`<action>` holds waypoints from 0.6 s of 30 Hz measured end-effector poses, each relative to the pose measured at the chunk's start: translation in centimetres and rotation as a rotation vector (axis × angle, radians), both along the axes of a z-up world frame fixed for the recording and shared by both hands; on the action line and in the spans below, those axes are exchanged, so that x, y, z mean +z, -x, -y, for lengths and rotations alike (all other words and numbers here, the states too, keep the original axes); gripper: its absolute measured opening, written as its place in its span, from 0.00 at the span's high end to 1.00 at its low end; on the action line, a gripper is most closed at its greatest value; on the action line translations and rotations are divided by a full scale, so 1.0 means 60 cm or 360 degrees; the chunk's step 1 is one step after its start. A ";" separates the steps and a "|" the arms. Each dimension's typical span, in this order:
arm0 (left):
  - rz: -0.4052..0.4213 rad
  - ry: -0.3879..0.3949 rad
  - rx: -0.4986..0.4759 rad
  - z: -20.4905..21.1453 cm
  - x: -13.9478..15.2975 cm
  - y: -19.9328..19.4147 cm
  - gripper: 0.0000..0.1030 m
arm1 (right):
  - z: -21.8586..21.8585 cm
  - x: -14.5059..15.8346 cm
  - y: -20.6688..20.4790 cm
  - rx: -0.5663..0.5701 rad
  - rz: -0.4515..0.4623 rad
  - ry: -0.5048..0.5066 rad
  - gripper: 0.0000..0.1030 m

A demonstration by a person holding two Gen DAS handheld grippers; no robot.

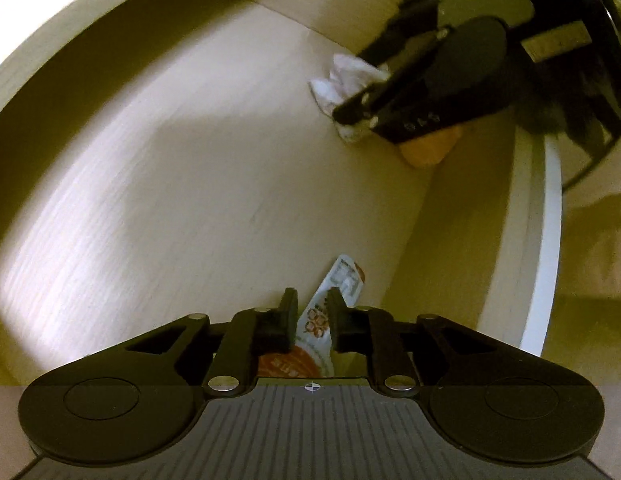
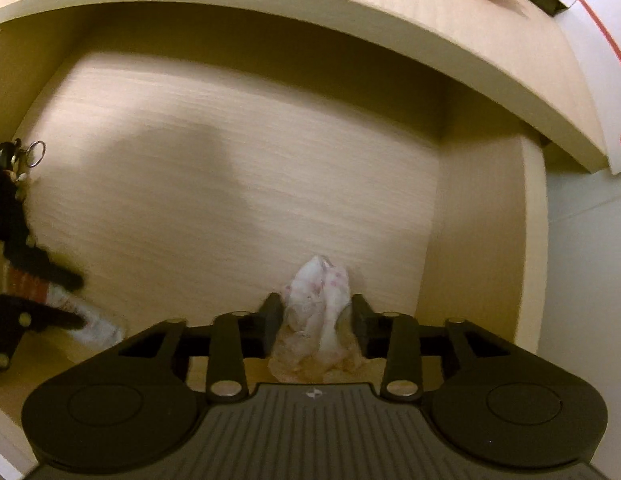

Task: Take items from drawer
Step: 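Hold the spoon packet with the left tool while the right tool grasps the white tissue, then hold the tissue in the right tool while the left tool regrasps the spoon packet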

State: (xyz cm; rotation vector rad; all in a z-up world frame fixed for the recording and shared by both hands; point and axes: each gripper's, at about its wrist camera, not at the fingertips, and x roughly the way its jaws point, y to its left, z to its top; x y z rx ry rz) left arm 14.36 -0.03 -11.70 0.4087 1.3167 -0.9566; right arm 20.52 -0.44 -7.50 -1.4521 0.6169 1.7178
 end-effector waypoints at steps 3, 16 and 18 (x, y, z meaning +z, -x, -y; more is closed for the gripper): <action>0.0001 0.0005 -0.0015 -0.005 -0.003 -0.002 0.75 | -0.004 -0.005 -0.004 -0.0048 -0.0019 0.0031 0.57; 0.0278 -0.0052 0.0259 -0.047 0.001 -0.047 0.78 | -0.004 -0.008 -0.017 -0.0100 -0.0111 0.0048 0.78; 0.0318 -0.0096 0.0335 -0.058 -0.003 -0.061 0.84 | 0.004 -0.001 -0.014 -0.0112 -0.0102 0.0036 0.82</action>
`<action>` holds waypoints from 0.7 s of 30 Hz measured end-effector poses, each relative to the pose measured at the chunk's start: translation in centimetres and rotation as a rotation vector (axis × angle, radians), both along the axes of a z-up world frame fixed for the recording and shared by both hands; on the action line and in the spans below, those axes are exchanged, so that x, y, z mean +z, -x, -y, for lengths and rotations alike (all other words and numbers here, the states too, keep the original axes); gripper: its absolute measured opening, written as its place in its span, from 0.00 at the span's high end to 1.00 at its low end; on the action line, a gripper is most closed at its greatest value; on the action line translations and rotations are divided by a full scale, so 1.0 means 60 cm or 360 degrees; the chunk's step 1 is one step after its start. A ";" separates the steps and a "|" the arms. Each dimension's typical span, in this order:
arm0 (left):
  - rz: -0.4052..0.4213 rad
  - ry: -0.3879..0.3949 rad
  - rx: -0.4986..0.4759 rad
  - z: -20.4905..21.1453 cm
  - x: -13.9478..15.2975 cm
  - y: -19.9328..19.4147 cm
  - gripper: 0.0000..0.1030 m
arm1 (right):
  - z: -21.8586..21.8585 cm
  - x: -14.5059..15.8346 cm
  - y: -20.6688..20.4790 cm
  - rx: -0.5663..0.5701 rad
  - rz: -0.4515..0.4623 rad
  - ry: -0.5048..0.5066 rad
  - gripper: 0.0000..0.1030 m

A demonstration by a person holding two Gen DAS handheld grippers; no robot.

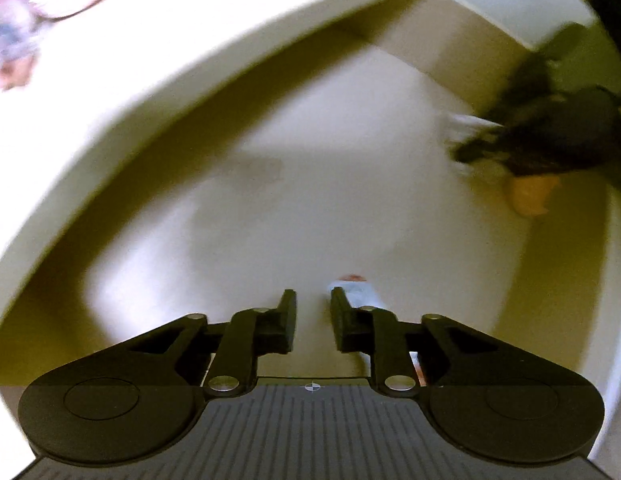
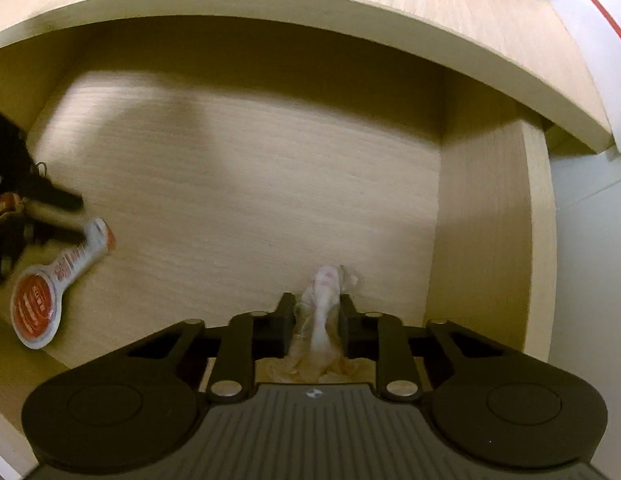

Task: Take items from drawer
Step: 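Hold the tissue in the right tool while the left tool regrasps the spoon packet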

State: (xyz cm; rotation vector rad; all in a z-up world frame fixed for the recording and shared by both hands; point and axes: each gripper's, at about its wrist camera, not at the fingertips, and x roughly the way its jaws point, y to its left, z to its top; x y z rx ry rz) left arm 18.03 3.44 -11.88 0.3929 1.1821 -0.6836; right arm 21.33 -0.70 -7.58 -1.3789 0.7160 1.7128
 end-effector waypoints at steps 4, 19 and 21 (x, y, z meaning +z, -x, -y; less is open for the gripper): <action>0.0004 0.0015 0.0140 -0.019 -0.006 -0.018 0.86 | -0.009 0.001 0.018 -0.0099 -0.0026 -0.0012 0.83; -0.0058 0.0212 0.0253 -0.050 0.030 0.000 0.84 | -0.005 -0.003 0.039 -0.0153 0.0014 -0.0065 0.83; -0.0042 0.0230 0.0258 -0.054 0.041 0.010 0.84 | -0.006 -0.003 0.039 -0.0158 0.0014 -0.0067 0.83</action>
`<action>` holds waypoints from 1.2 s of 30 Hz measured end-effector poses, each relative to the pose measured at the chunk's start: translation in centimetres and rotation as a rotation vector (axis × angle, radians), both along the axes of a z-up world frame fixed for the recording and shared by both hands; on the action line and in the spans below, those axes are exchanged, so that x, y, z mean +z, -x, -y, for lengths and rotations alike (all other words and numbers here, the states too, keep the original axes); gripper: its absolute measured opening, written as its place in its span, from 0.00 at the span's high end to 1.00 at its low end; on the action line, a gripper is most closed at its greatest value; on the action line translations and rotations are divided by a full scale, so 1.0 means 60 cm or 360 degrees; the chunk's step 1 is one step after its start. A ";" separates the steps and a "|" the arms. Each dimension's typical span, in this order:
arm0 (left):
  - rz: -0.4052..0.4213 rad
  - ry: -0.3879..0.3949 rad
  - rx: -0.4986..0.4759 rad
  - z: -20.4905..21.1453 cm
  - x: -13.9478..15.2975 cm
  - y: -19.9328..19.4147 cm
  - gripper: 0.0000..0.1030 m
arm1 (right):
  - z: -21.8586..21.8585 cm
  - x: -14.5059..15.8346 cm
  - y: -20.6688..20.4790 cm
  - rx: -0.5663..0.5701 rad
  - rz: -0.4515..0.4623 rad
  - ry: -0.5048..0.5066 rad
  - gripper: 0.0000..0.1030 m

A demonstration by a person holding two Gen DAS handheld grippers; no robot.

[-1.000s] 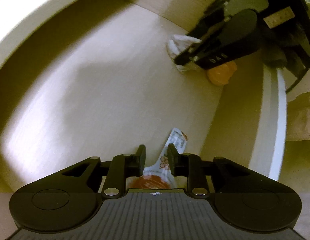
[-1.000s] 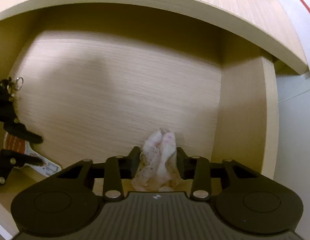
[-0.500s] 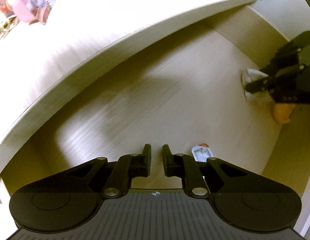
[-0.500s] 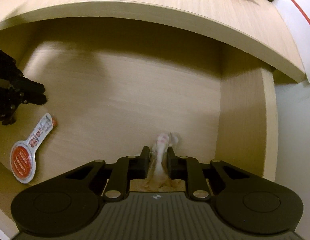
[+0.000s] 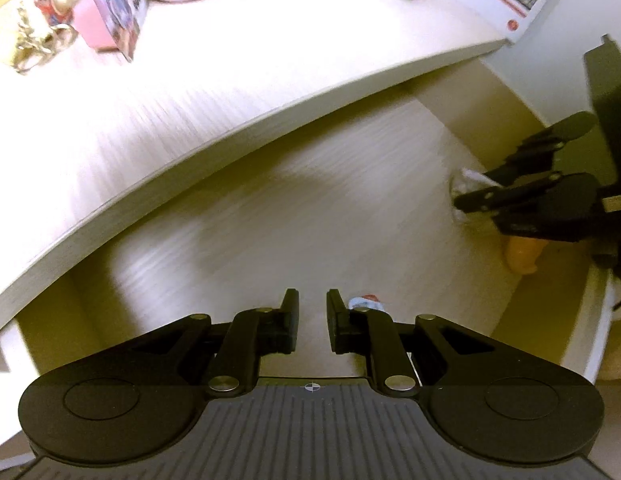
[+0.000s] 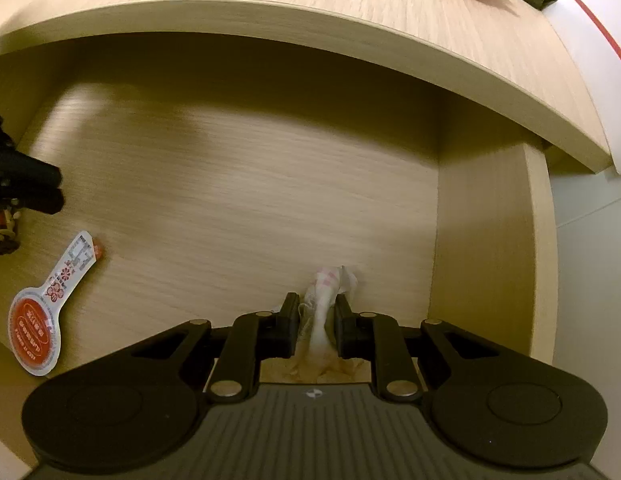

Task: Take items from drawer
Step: 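Hold the tissue in the right tool while the left tool regrasps the spoon packet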

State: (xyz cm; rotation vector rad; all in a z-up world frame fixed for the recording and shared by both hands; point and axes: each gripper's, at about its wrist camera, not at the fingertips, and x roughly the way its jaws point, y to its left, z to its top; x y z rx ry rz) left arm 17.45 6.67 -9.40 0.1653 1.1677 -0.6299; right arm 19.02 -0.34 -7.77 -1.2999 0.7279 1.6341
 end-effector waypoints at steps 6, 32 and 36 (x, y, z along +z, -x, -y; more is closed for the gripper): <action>-0.0027 -0.0012 -0.0098 -0.003 0.018 0.026 0.84 | 0.000 0.002 -0.002 -0.0040 -0.0010 -0.0004 0.83; -0.0118 -0.0033 0.0030 0.036 -0.041 0.003 0.80 | -0.011 -0.009 -0.016 -0.0145 -0.0069 0.0003 0.83; -0.0071 -0.0037 0.0035 0.029 -0.029 0.008 0.80 | -0.011 -0.007 -0.017 -0.0162 -0.0084 0.0005 0.83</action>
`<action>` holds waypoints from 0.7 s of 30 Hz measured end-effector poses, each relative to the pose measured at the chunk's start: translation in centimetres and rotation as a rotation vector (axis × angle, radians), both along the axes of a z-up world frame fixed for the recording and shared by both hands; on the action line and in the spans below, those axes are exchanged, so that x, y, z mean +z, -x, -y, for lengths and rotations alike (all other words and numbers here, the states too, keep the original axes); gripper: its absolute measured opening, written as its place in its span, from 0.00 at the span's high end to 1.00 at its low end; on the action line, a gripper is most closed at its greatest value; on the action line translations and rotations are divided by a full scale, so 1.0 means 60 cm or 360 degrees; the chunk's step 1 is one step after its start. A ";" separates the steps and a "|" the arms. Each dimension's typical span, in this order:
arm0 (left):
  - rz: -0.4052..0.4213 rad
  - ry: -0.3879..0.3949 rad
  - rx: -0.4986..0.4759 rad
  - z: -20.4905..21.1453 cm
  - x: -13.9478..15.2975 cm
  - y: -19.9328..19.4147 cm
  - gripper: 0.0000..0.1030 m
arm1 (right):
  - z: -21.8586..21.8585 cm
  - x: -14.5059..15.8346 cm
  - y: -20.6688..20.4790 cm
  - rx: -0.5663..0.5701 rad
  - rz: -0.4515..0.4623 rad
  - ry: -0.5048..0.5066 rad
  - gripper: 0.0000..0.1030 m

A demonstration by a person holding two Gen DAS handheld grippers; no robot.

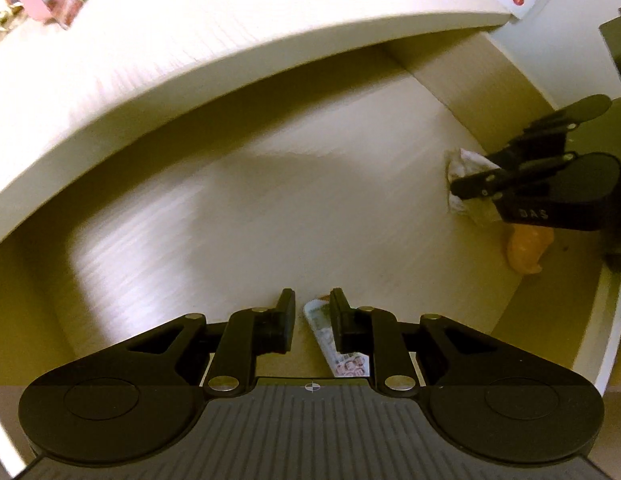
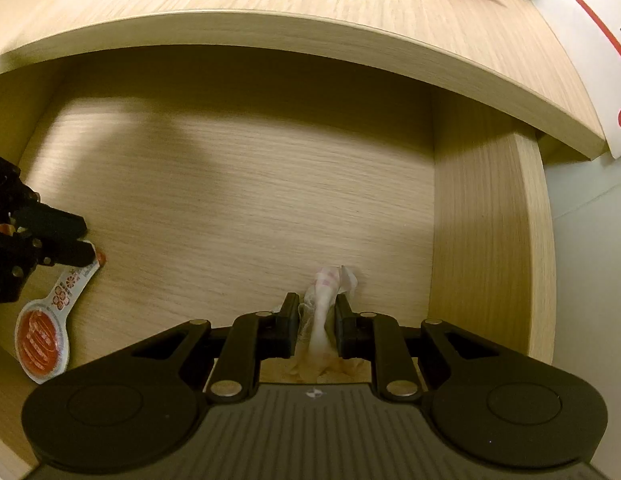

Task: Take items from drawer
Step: 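Hold the tissue in the right tool while the left tool regrasps the spoon packet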

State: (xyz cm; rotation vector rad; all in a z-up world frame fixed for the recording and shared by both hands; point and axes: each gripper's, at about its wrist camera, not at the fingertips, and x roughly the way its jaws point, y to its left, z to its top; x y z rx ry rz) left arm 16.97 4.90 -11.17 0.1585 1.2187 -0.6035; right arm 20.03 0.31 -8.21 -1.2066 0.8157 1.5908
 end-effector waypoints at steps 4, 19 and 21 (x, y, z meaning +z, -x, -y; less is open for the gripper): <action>0.0063 0.0016 -0.0006 -0.017 0.024 0.008 0.80 | -0.001 0.001 -0.001 -0.0025 -0.0016 0.0004 0.83; -0.0002 -0.0040 -0.0081 -0.026 0.029 0.038 0.80 | -0.001 0.004 0.004 -0.0098 -0.0013 -0.0017 0.83; -0.0023 -0.0034 -0.0071 -0.023 0.028 0.039 0.80 | -0.001 0.003 0.005 -0.0101 -0.0014 -0.0016 0.83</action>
